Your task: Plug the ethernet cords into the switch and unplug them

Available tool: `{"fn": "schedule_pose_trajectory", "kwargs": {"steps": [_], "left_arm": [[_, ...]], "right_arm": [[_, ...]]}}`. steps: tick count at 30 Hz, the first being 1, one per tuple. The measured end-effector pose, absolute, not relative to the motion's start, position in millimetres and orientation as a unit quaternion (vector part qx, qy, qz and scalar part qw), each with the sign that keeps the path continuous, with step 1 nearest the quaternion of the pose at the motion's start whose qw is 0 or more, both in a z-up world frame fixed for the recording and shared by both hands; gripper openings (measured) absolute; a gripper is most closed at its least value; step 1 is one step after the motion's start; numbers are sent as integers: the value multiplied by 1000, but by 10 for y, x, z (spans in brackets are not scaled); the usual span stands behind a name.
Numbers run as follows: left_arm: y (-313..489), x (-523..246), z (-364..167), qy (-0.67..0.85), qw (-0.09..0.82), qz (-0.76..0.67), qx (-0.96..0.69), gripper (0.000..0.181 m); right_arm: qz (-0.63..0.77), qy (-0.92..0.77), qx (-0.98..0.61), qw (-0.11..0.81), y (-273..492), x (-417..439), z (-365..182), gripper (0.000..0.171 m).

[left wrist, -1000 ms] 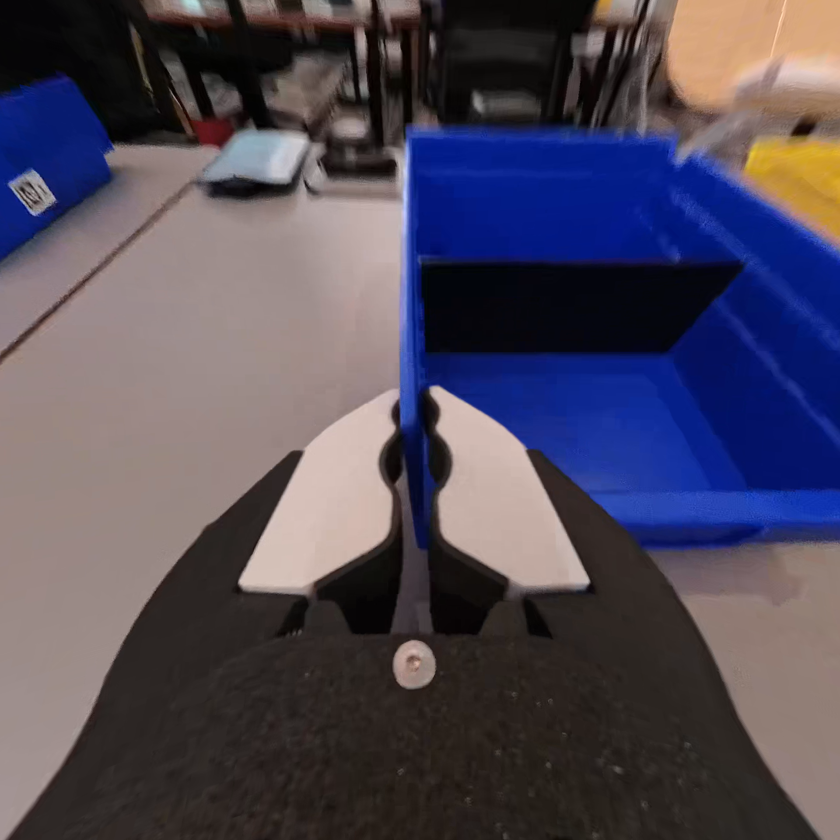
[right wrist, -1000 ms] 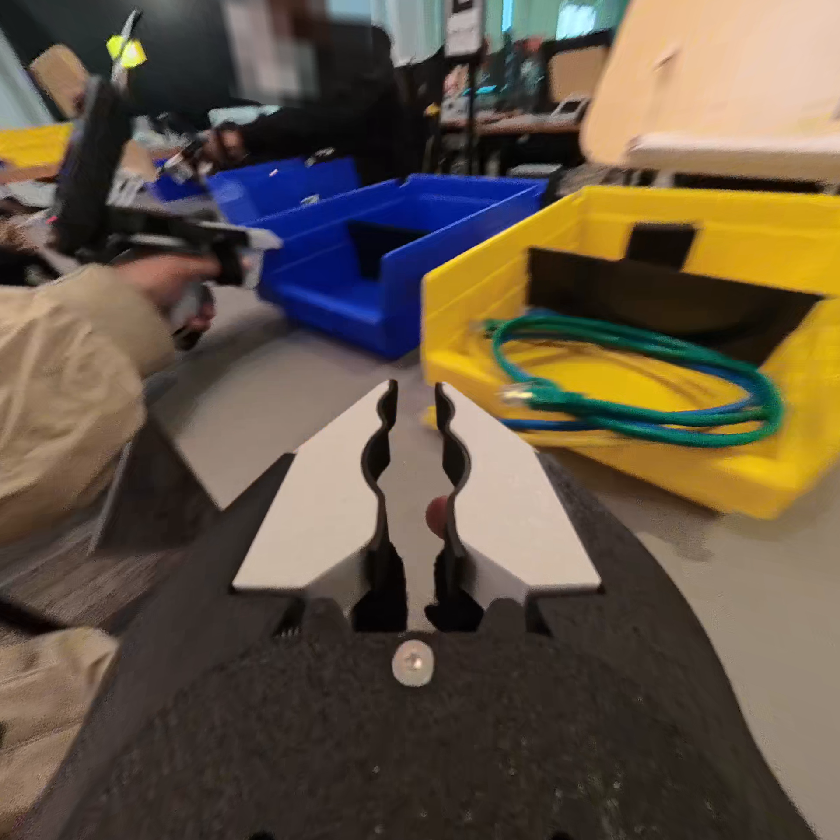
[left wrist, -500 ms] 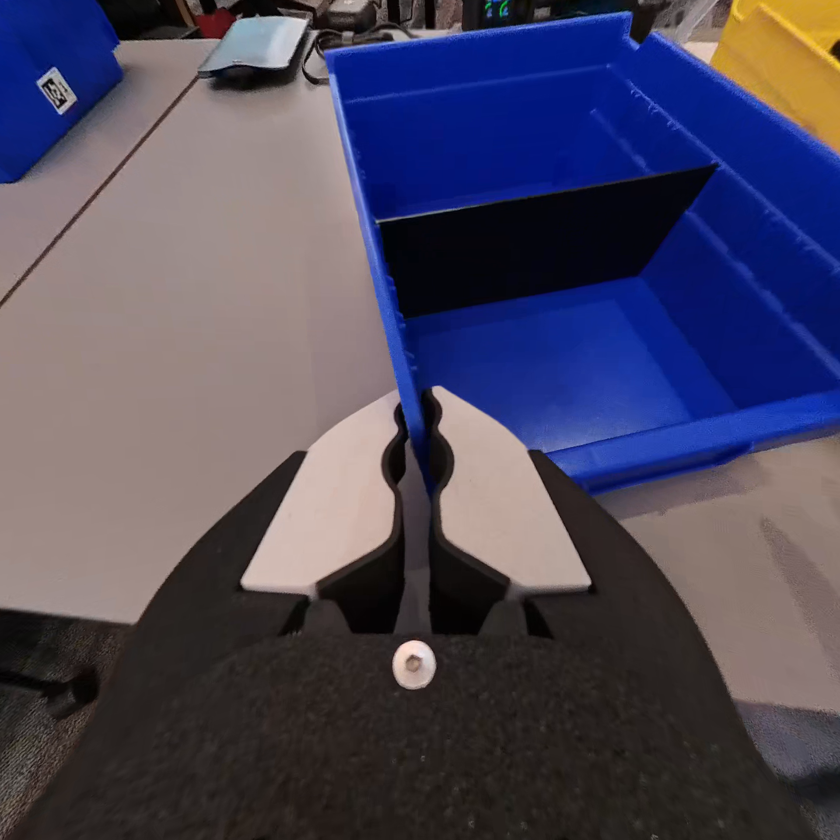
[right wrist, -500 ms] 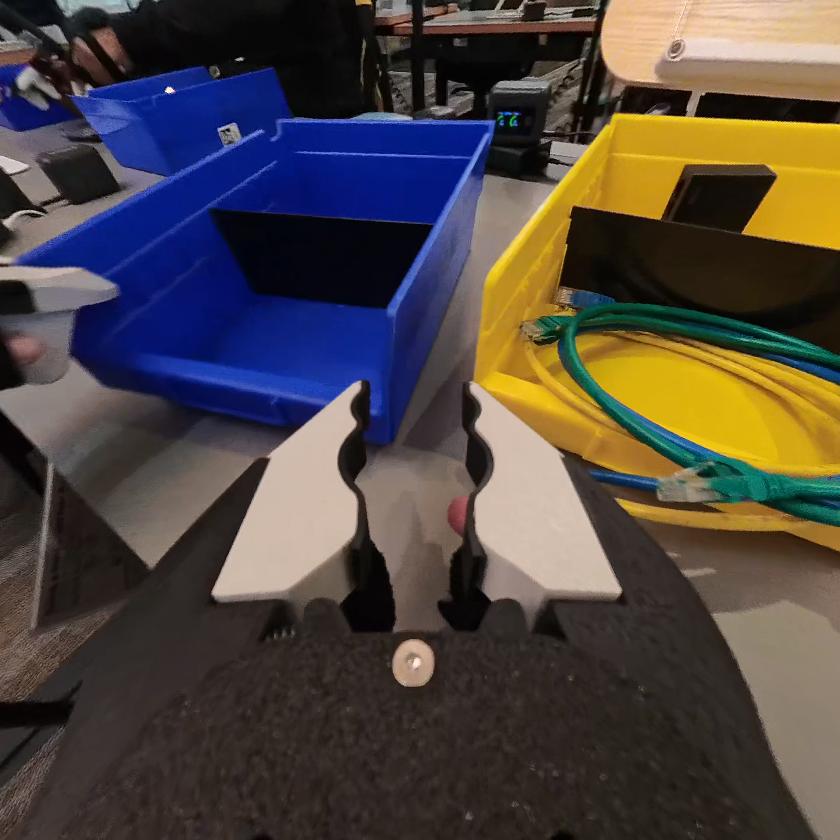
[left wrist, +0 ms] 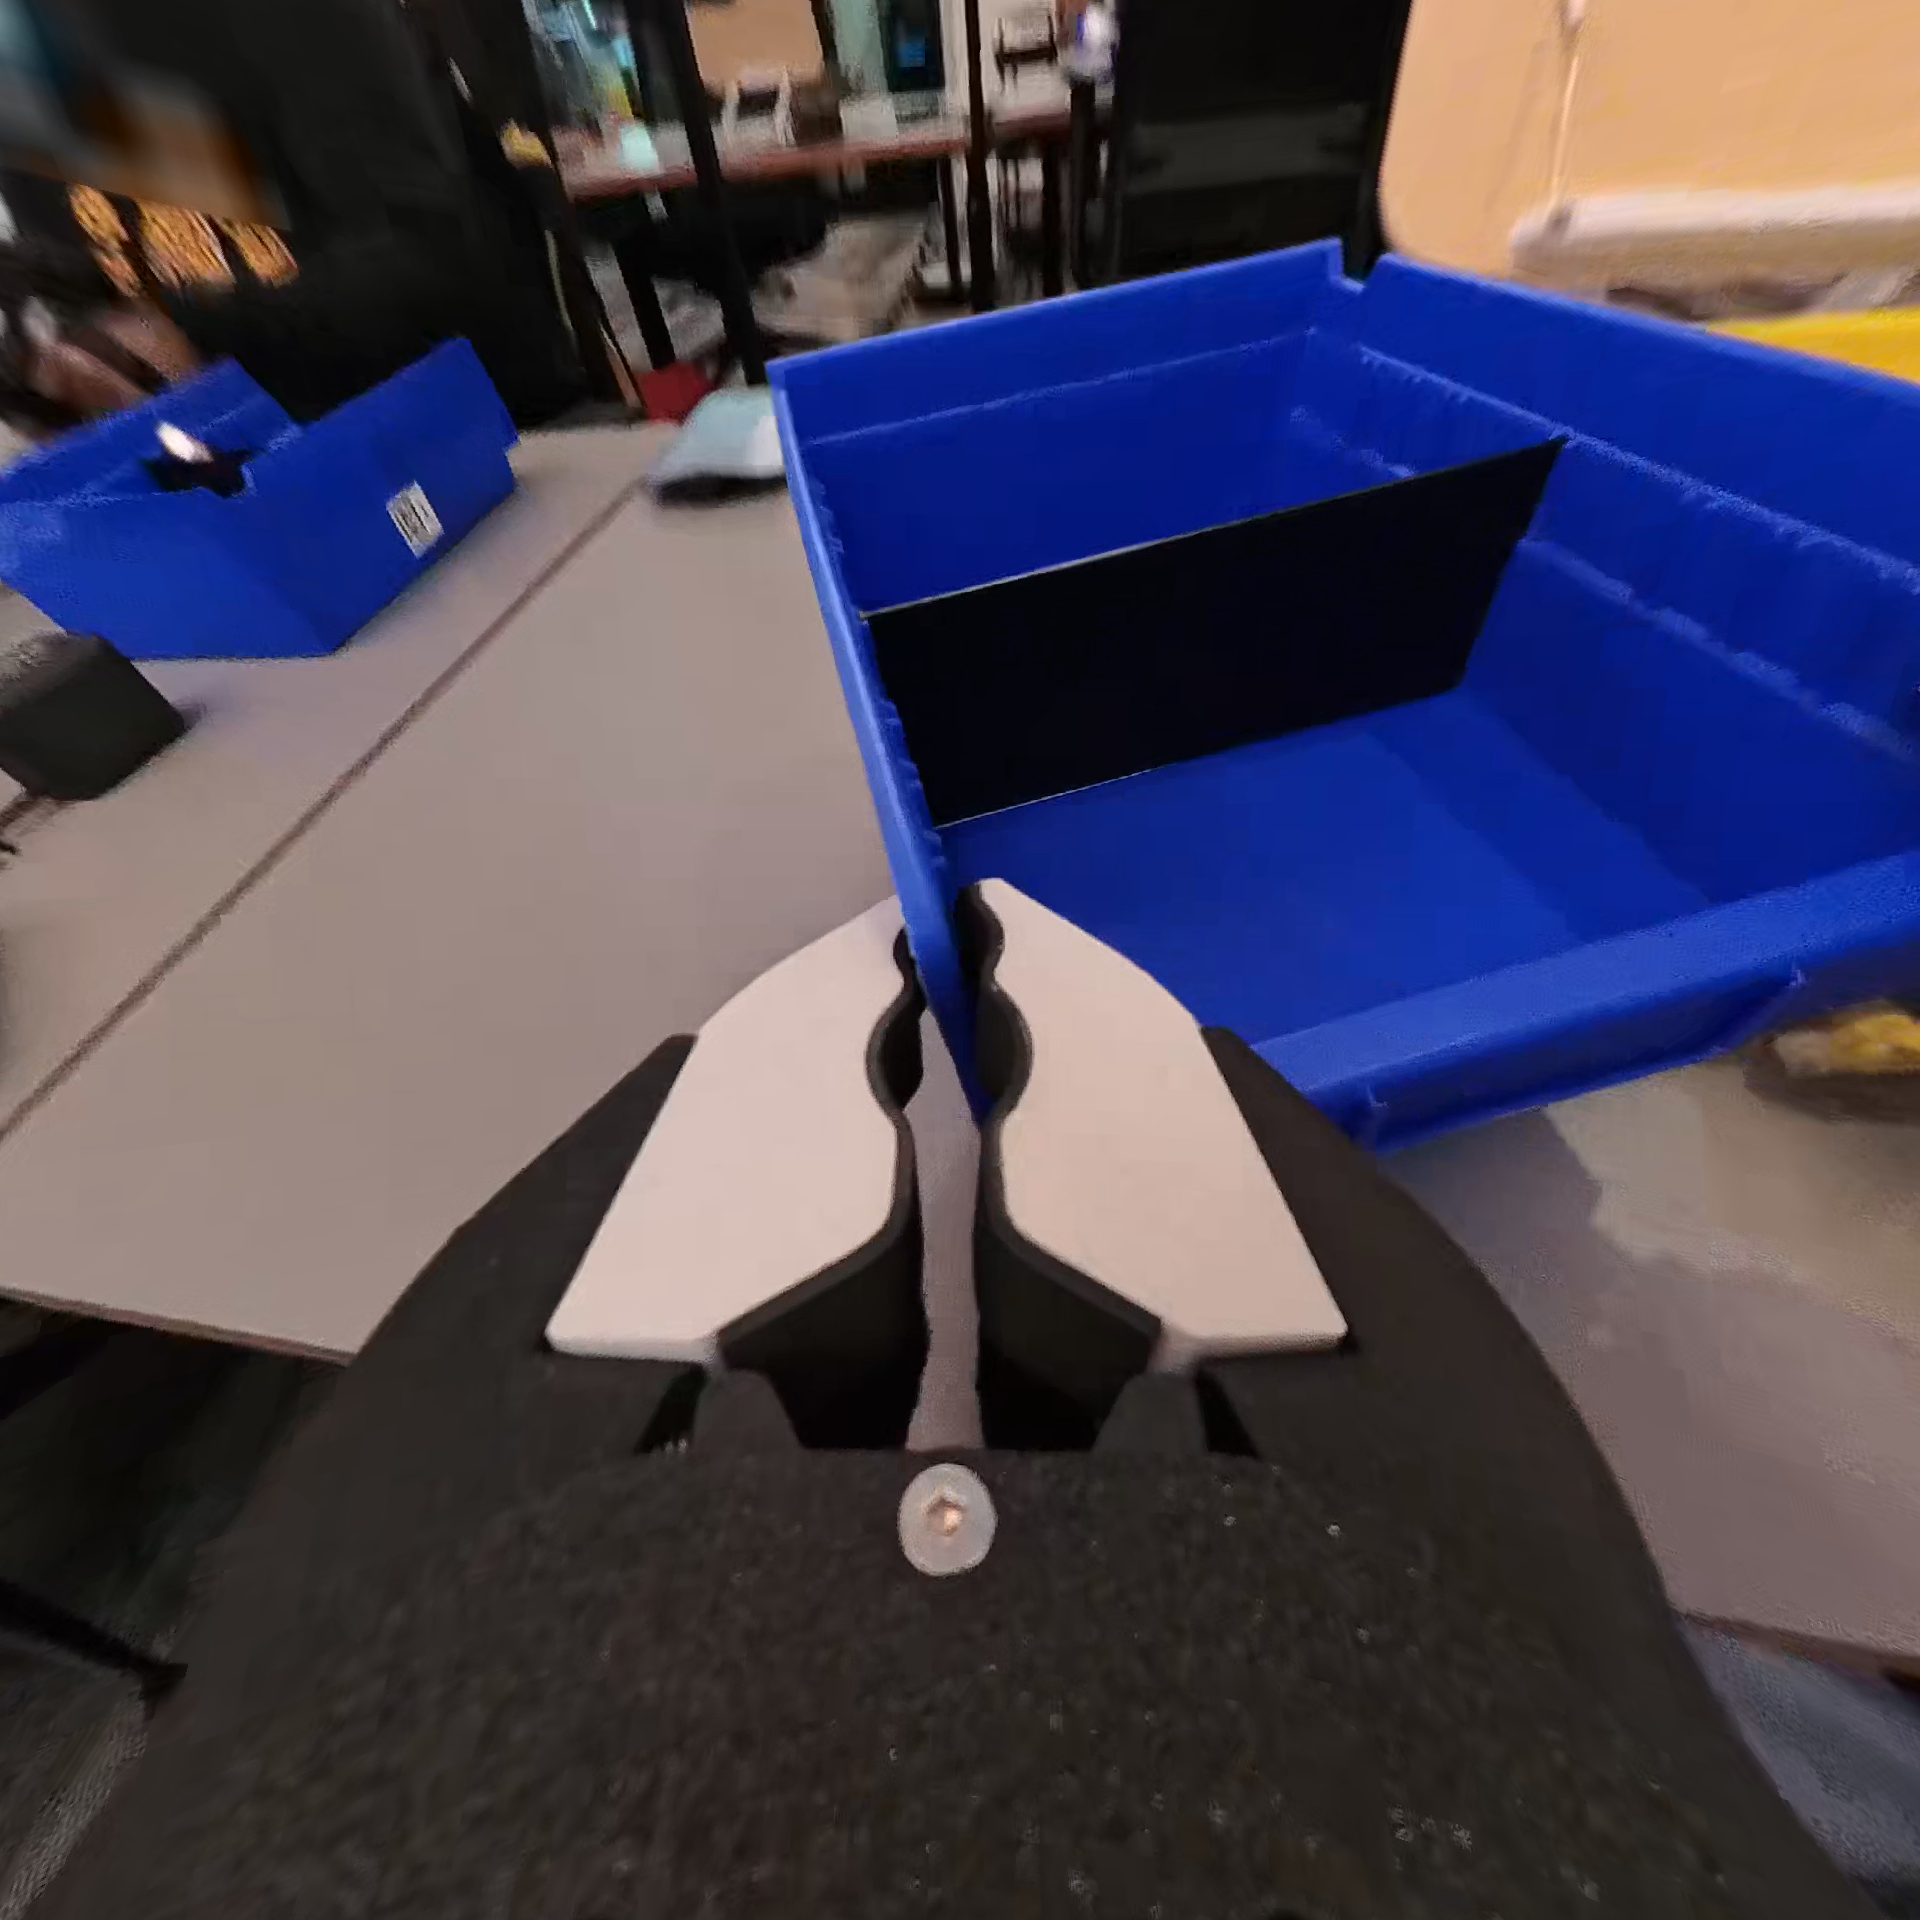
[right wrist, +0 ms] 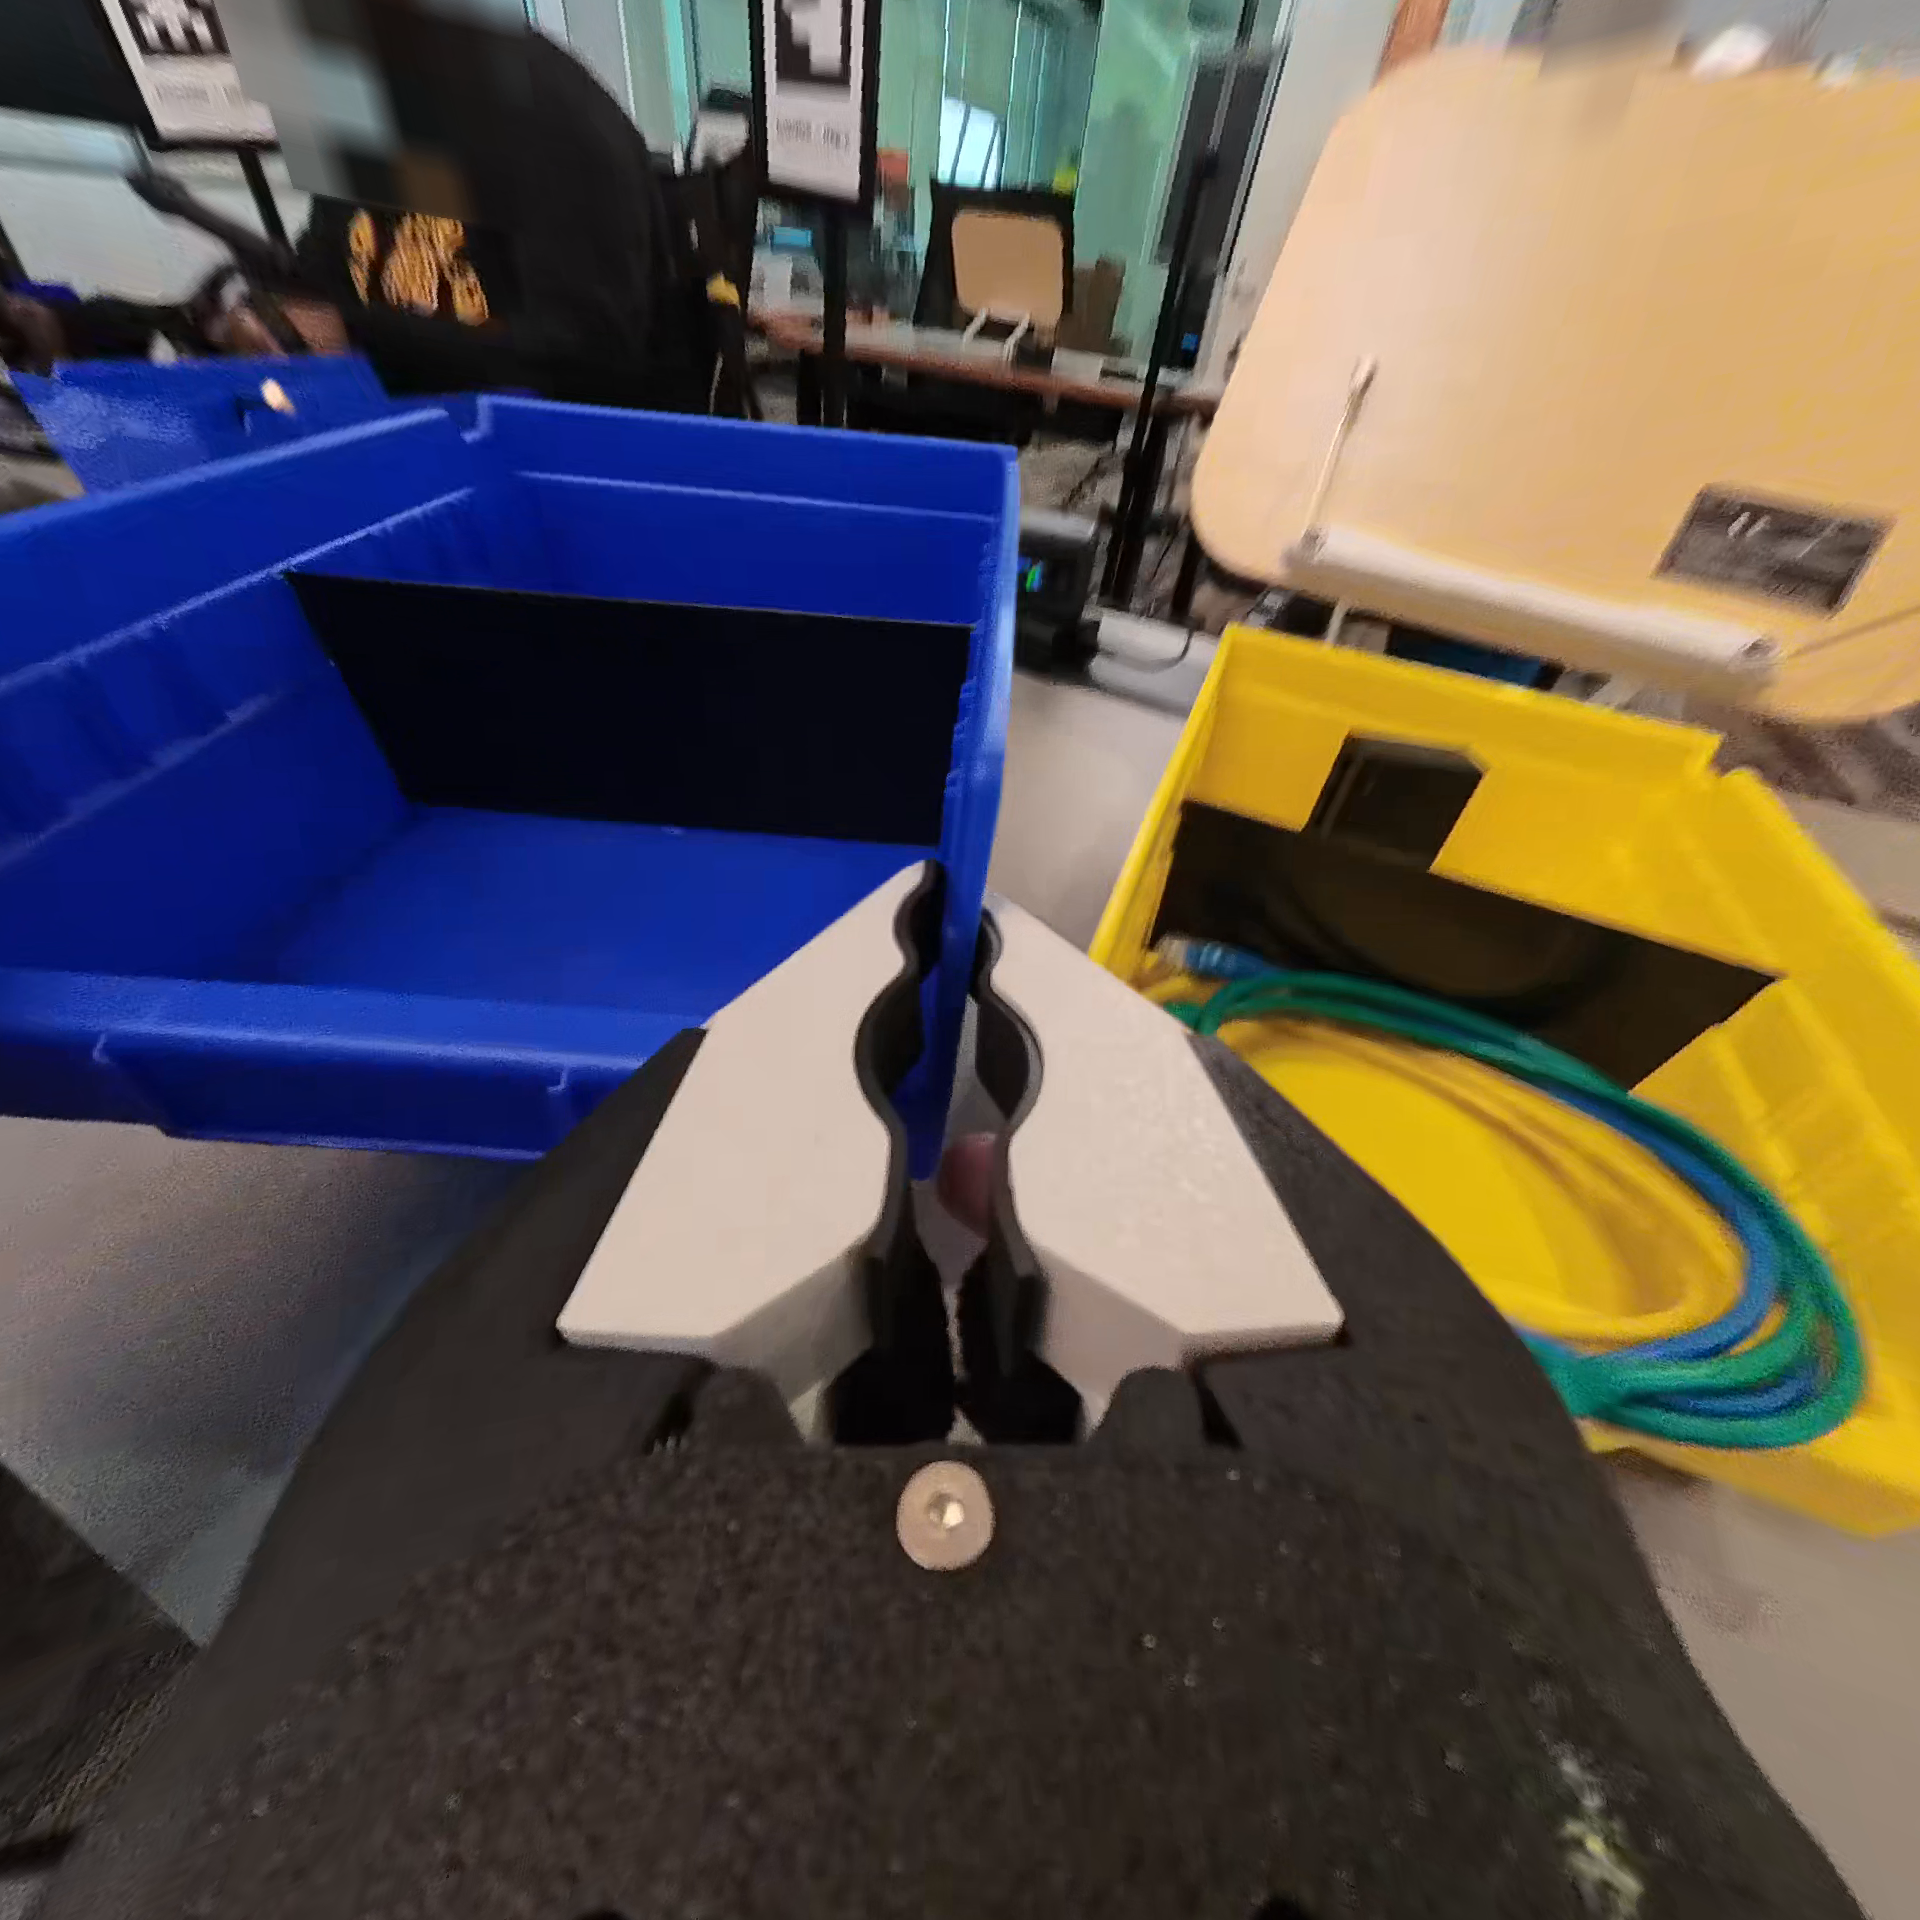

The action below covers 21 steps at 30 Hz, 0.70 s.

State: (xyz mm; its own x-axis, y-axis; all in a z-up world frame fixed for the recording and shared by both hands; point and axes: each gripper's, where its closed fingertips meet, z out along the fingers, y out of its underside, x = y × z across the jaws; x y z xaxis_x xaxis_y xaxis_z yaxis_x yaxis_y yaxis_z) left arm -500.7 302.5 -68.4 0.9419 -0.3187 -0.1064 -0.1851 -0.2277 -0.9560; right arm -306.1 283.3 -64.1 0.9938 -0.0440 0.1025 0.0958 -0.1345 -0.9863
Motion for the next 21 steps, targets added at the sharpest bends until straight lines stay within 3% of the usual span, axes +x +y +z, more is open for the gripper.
{"fn": "schedule_pose_trajectory", "kwargs": {"steps": [7, 11, 16, 21], "left_arm": [[2799, -4064, 325, 199, 698, -96, -682, 5], [2670, -2976, 633, 273, 702, -136, -643, 5], [2433, -1311, 260, 357, 662, -170, -637, 5], [1966, -2, -386, 413, 606, -182, -655, 5]], "right_arm": [[-124, 4, -660, 741, 2401, -2170, 425, 1], [-168, 69, -653, 735, 1986, -1173, 598, 1], [-224, 178, -659, 696, 1389, 315, 148, 1], [-237, 241, -711, 617, 883, 1598, -720, 5]]}}
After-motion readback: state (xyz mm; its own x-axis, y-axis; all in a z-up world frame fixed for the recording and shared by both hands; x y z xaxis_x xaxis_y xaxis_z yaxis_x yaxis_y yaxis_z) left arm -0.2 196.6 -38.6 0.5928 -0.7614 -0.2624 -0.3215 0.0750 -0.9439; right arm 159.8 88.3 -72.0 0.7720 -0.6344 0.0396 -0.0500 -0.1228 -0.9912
